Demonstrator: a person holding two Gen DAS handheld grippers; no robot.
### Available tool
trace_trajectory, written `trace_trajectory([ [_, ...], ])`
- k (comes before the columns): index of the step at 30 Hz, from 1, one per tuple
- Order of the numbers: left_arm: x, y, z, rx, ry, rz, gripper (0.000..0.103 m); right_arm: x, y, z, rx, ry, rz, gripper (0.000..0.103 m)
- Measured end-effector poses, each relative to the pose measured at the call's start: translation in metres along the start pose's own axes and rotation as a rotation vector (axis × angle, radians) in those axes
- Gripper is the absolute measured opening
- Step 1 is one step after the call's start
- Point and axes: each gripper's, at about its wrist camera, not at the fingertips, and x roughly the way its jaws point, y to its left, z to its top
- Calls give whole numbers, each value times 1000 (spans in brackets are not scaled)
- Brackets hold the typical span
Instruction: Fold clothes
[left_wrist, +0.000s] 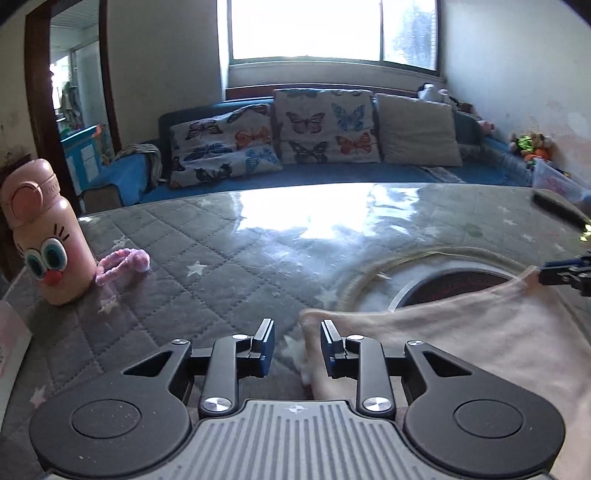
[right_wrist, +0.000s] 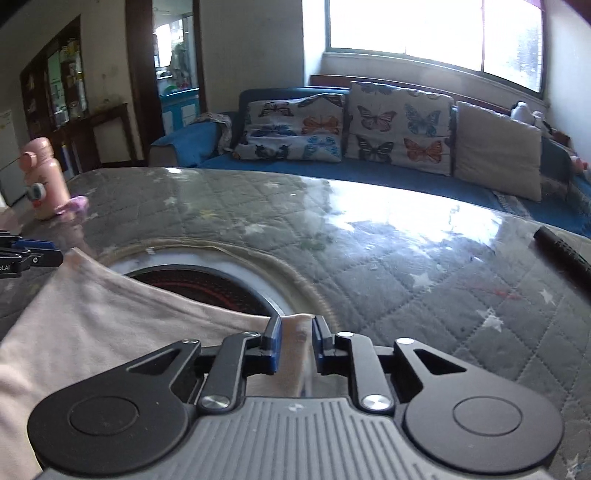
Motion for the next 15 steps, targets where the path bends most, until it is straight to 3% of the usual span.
trace_trajectory([
  [3,-22,-8,-13,23,8,-41,29,-14,13,-5,-30,11,35,35],
  [6,-36,-13,-31,19,21,-77,28,-28,29,-12,-67,25,72,36],
  [11,-61,-23,-61,12,42,-136,18,-53,62,-30,-128,48,128,38],
  [15,-80,-30,-85,7,59,-184,17,-74,88,-52,-157,58,179,42],
])
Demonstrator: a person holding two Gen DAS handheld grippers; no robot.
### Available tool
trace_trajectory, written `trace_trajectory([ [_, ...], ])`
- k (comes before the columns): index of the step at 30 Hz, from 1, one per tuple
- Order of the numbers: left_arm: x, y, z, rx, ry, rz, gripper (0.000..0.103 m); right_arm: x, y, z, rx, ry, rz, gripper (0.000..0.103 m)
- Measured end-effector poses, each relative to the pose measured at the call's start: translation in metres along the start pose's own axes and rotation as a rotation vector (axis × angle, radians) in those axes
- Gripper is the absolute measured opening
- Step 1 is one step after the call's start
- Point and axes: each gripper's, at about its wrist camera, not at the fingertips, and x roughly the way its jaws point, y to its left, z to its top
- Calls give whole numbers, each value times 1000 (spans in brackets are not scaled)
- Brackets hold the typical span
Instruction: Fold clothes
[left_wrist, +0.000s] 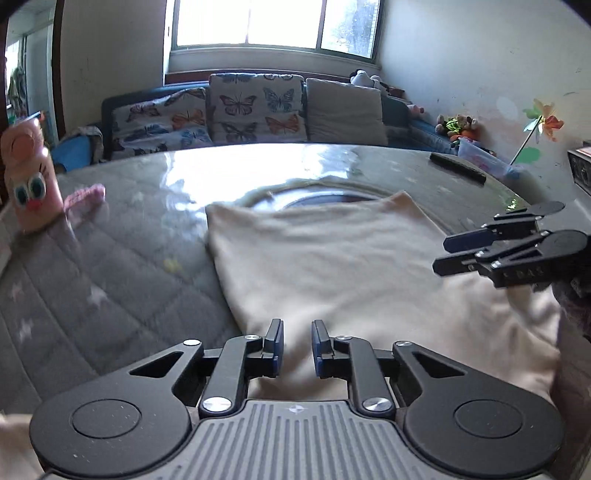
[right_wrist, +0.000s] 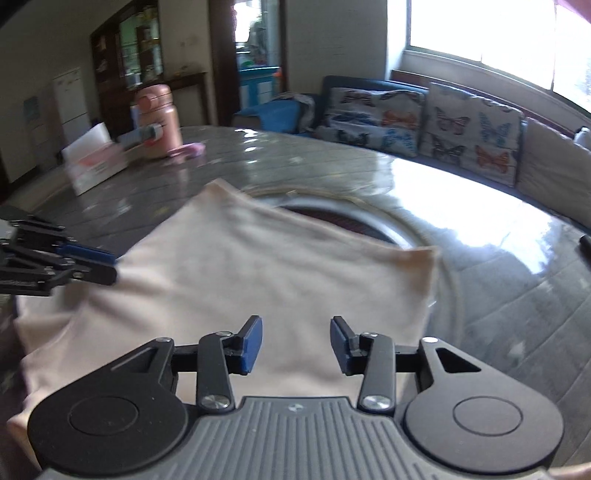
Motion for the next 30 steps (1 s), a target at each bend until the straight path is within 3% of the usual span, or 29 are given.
trace_trajectory([
  [2,-3,4,-7,-24,-5,-5,13,-6,15,-10,-2,6,33,42],
  [7,-16,8,-15,-54,-35,9,13,-21,39,-26,-27,-3,53,43],
  [17,-15,-8,-23,29,-56,80,14,-56,86,-70,-154,-12,88,44],
  [23,-26,-25,-25,81,-83,76,15,-72,96,-82,-170,-7,96,46],
  [30,-28,-33,-33,111,-74,101,19,-90,85,-87,-80,-29,111,48],
])
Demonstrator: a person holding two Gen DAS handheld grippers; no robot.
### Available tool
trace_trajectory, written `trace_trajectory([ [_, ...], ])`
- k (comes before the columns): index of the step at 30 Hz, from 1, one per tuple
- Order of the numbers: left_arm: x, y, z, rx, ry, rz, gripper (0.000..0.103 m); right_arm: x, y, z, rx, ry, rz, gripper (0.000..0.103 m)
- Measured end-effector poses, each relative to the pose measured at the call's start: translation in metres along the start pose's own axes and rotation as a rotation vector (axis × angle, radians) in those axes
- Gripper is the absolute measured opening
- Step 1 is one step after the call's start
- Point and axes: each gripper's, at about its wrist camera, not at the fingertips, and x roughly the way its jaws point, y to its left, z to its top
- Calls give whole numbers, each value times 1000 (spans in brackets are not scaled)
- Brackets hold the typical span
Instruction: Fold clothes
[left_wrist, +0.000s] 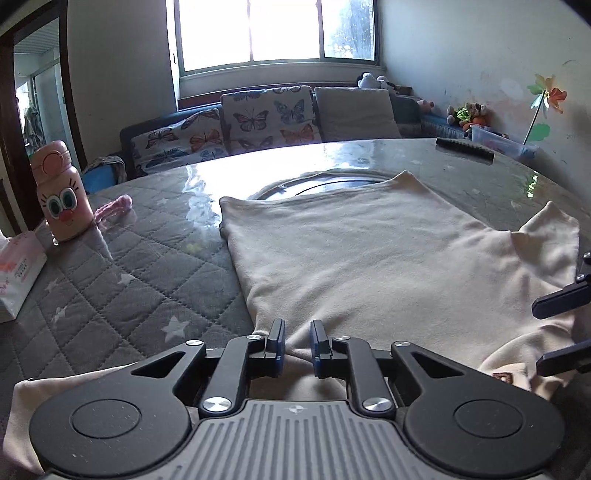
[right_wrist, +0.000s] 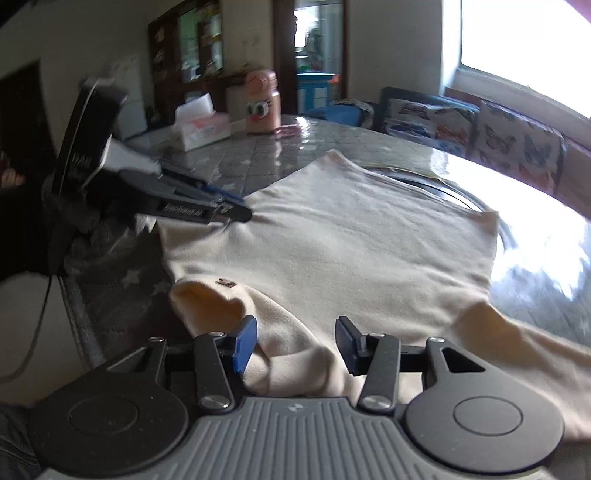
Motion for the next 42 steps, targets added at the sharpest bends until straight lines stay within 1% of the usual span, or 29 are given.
trace_trajectory([
  [2,-5,-8,4,6,-16,-16,20,-6,-10,-1,60,-4,1,48],
  [4,-9,-18,7,13,-29,-40,22,-12,-20,-4,102,-11,-20,48],
  [8,-9,-44,10,36,-37,-119,24,-27,-59,-14,218,-34,-128,48],
  [11,-6,-64,8,67,-31,-175,25,-33,-84,-26,273,-46,-210,48],
  [12,-6,-69,7,79,-27,-188,25,-35,-89,-28,285,-47,-222,48],
  [16,-4,-85,2,133,-7,-222,25,-45,-126,-49,379,-56,-331,48],
  [19,-3,-92,-5,175,10,-228,25,-56,-142,-60,417,-69,-372,48],
  [22,-5,-94,-5,200,10,-226,25,-63,-153,-63,433,-70,-420,48],
  [24,-6,-96,-1,201,4,-224,26,-66,-165,-65,455,-71,-465,48],
  [28,-10,-104,7,208,-23,-247,28,-62,-186,-67,465,-78,-523,48],
  [29,-10,-106,8,212,-24,-254,28,-61,-190,-68,467,-76,-537,48],
  [32,-9,-113,8,223,-20,-270,28,-62,-200,-71,473,-74,-615,47],
  [38,-5,-122,9,230,-15,-287,28,-70,-214,-81,538,-85,-716,47],
  [41,-4,-126,9,231,-13,-291,30,-67,-218,-84,563,-98,-688,46],
  [42,-3,-128,10,232,-13,-292,30,-66,-217,-83,556,-100,-687,41],
])
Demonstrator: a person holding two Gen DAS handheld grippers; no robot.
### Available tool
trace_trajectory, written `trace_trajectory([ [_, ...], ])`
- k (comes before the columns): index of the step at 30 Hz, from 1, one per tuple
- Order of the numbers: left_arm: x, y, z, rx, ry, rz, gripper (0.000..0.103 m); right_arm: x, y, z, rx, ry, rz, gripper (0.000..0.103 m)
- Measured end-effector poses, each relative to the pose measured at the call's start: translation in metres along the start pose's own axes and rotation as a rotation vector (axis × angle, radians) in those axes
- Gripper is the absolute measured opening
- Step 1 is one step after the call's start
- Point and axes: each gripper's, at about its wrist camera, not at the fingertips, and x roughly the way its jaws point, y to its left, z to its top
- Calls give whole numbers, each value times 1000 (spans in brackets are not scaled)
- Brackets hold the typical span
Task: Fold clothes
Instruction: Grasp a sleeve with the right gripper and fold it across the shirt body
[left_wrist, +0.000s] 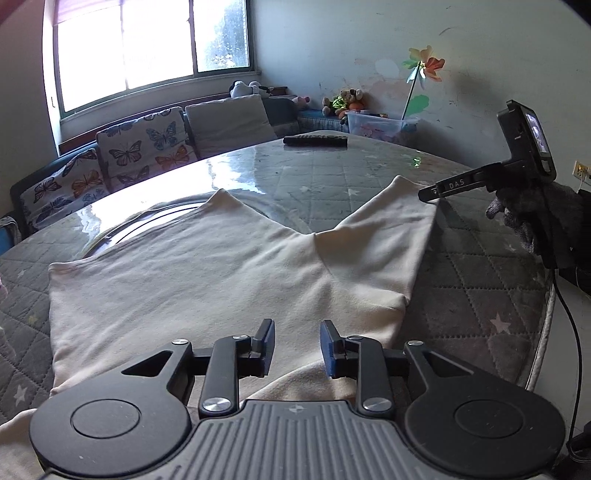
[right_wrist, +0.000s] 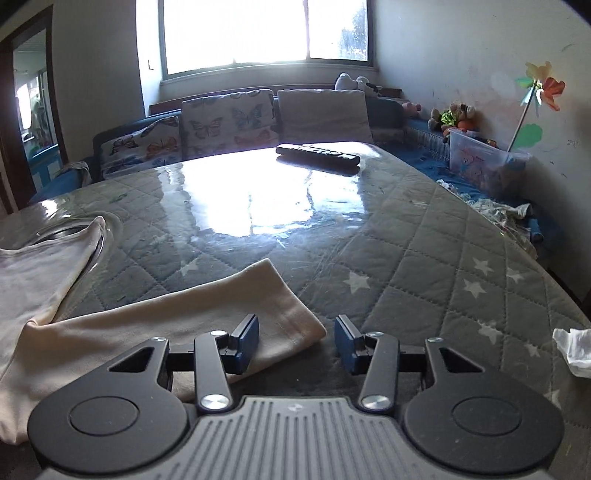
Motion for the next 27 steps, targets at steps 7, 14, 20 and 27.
trace_trajectory([
  [7,6,-8,5,5,-4,-13,30,-15,-2,7,33,-60,15,8],
  [14,17,-20,11,30,-7,-44,30,-19,-8,6,46,-63,15,8],
  [20,25,-32,9,66,6,-68,32,-31,-5,18,56,-74,55,8],
  [27,16,-27,8,47,-23,-57,34,-84,30,58,-13,-151,197,8],
])
